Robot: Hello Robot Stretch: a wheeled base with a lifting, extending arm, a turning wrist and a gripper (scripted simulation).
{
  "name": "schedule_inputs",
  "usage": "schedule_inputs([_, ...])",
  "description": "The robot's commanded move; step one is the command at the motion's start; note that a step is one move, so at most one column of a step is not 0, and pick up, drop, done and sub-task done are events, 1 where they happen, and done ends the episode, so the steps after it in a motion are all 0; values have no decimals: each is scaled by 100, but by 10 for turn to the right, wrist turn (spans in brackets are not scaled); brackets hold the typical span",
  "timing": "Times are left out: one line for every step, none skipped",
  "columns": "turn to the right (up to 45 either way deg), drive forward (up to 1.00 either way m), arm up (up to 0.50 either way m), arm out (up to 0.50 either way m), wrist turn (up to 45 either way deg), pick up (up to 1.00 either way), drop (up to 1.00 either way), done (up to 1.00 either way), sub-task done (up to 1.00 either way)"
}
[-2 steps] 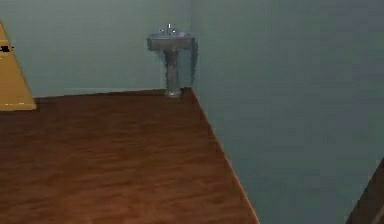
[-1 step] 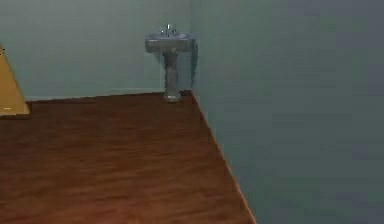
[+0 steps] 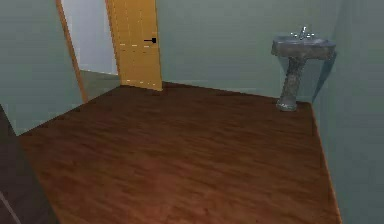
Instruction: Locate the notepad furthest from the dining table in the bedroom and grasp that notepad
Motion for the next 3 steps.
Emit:
schedule_inputs([0,50,0,0,0,0,0,0,0])
schedule_inputs([-210,0,0,0,0,0,0,0,0])
schedule_inputs([0,100,0,0,0,0,0,0,0])
